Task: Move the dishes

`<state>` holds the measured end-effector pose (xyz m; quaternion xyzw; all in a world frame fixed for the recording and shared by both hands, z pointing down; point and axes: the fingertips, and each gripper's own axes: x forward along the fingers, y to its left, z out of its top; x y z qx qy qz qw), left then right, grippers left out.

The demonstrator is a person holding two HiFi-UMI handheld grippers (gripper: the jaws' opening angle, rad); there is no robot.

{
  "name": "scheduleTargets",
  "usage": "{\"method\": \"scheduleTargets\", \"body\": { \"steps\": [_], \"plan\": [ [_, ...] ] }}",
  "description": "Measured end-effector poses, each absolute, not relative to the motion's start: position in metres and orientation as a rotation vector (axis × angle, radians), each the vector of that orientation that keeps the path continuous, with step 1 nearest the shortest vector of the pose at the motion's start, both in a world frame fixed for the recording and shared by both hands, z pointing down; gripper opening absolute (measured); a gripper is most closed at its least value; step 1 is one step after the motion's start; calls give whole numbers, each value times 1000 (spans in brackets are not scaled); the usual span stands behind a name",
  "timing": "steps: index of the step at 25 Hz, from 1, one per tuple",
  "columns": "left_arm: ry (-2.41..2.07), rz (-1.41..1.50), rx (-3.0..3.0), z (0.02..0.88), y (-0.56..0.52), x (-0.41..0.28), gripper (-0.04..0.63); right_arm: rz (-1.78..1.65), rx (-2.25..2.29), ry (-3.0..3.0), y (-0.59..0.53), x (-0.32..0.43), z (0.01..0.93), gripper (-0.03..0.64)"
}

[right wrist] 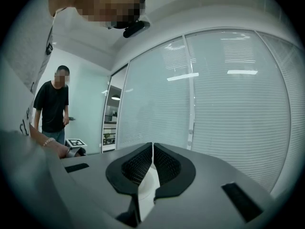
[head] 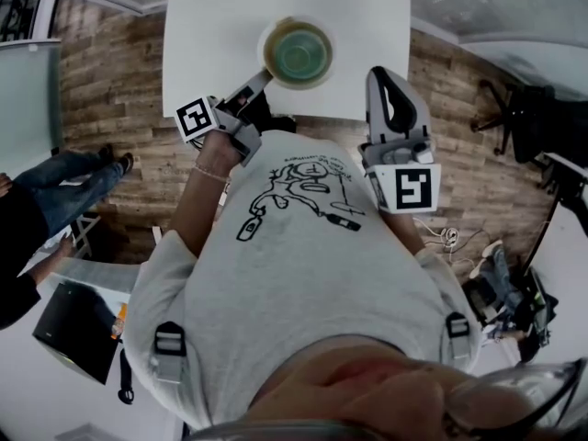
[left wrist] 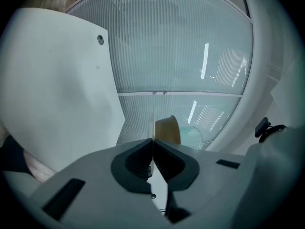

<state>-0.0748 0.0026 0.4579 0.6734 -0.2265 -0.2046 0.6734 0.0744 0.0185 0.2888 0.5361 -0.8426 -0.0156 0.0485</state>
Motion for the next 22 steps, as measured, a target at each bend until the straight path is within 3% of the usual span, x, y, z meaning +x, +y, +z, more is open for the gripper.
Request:
{"method": "scheduleTargets", "body": {
  "steps": [8,22],
  "plan": [
    [-496,-438,1497,470,-47,-71,8,-21,1655,-2536,-36,76,298,37],
    [-480,-441,1515,465,-51,-69,8,-37,1638,-2559,-36,72,294,37]
  ]
}}
